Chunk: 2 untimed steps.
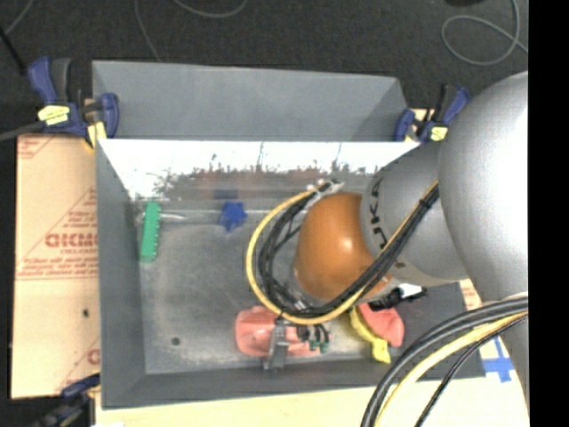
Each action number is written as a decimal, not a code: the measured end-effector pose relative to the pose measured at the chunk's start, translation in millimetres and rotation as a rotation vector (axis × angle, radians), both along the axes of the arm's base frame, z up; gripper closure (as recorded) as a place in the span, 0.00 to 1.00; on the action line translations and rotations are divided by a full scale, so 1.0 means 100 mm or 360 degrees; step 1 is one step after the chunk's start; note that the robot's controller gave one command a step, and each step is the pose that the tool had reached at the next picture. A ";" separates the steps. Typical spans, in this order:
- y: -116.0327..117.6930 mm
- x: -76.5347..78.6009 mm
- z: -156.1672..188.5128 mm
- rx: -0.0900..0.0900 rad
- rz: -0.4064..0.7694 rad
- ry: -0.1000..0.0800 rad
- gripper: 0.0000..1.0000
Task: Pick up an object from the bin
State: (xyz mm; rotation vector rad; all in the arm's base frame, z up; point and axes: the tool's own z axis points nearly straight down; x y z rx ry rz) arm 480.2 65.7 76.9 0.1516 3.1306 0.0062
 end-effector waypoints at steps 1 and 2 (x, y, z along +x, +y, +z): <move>0.00 0.00 0.00 0.0000 -0.0001 0.0000 1.00; 0.00 0.00 0.00 0.0000 -0.0002 0.0000 1.00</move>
Offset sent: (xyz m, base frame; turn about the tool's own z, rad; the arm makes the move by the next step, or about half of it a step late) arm 0.0000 0.0000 0.0000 0.0000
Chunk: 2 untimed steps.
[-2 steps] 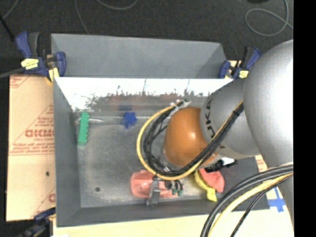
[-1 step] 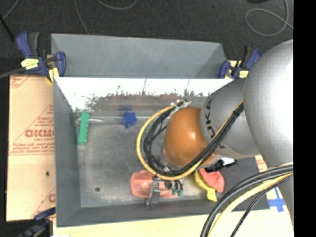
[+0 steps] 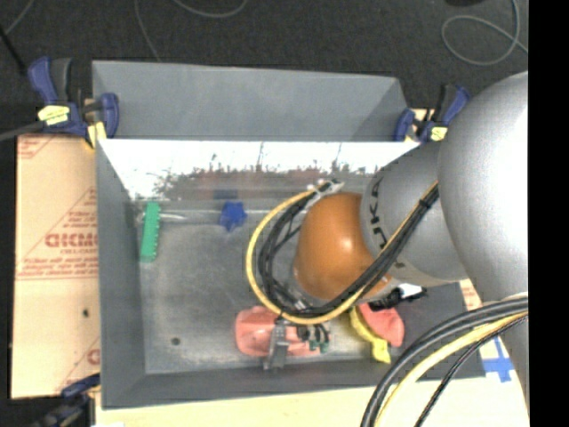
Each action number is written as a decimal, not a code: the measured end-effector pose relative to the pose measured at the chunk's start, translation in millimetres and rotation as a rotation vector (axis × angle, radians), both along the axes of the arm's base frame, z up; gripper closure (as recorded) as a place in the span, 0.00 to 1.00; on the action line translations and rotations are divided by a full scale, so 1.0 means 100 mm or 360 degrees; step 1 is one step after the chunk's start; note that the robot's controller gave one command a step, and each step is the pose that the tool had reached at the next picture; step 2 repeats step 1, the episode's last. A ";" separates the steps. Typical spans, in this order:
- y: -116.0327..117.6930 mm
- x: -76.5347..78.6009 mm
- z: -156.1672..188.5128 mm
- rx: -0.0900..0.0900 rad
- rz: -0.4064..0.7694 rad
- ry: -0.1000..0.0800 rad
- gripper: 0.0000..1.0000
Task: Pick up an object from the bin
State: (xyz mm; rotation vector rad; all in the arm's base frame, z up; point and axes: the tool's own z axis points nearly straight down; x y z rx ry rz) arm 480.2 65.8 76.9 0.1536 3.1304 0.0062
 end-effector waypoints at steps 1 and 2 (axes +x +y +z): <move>0.00 0.00 0.00 0.0000 -0.0001 0.0000 1.00; 0.00 0.00 0.00 0.0000 -0.0001 0.0000 1.00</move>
Offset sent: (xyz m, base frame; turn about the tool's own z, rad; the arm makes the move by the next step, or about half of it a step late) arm 0.0000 0.0000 0.0000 0.0000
